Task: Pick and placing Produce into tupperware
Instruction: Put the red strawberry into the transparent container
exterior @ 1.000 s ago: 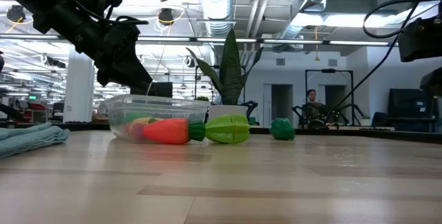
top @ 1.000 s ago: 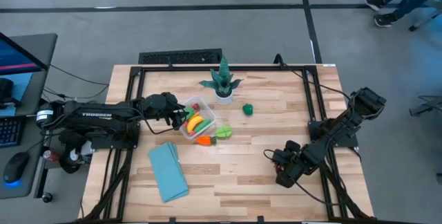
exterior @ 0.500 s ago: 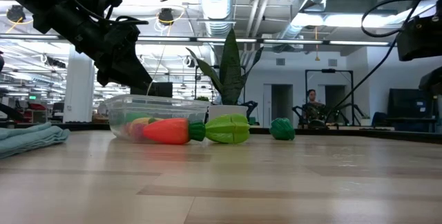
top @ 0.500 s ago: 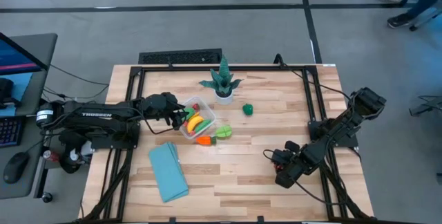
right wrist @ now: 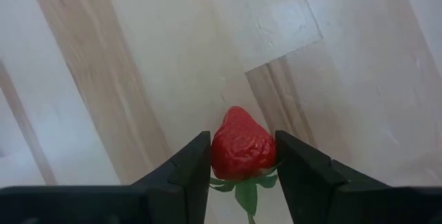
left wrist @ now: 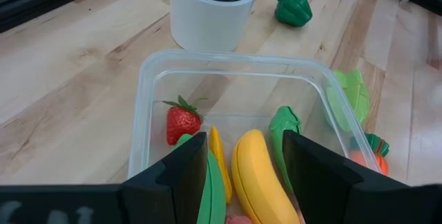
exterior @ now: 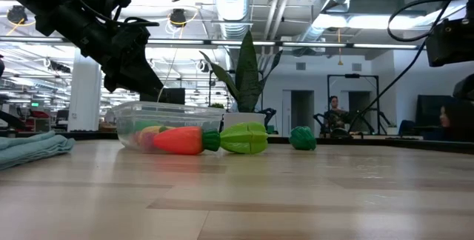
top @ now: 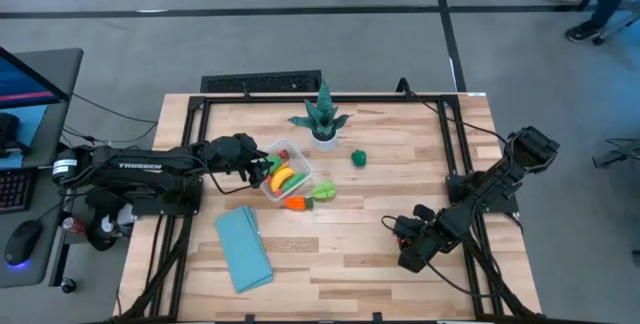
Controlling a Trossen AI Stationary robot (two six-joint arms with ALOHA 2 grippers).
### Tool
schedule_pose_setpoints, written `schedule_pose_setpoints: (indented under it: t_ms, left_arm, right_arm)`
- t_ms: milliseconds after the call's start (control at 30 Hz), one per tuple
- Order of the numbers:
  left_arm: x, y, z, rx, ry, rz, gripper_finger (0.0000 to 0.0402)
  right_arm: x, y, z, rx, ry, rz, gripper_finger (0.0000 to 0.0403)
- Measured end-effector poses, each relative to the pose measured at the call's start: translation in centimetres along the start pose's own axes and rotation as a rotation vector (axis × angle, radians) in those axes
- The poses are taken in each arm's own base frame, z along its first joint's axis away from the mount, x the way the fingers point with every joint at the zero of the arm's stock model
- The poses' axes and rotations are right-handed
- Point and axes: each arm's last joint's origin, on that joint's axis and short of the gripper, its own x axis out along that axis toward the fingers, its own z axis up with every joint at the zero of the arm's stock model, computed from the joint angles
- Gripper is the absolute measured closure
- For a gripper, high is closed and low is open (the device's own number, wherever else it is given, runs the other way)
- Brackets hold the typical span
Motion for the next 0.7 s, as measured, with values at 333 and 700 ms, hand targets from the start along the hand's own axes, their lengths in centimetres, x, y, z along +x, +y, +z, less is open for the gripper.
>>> schedule_pose_setpoints:
  t_ms: [333, 700]
  left_arm:
    - [0.0, 0.0, 0.0, 0.000, 0.000, 0.001, 0.0223]
    - [0.0, 0.0, 0.0, 0.000, 0.000, 0.001, 0.0223]
  right_arm:
    - [0.0, 0.0, 0.0, 0.052, -0.005, 0.002, 0.0261]
    - [0.0, 0.5, 1.3, 0.123, -0.106, 0.063, 0.0258]
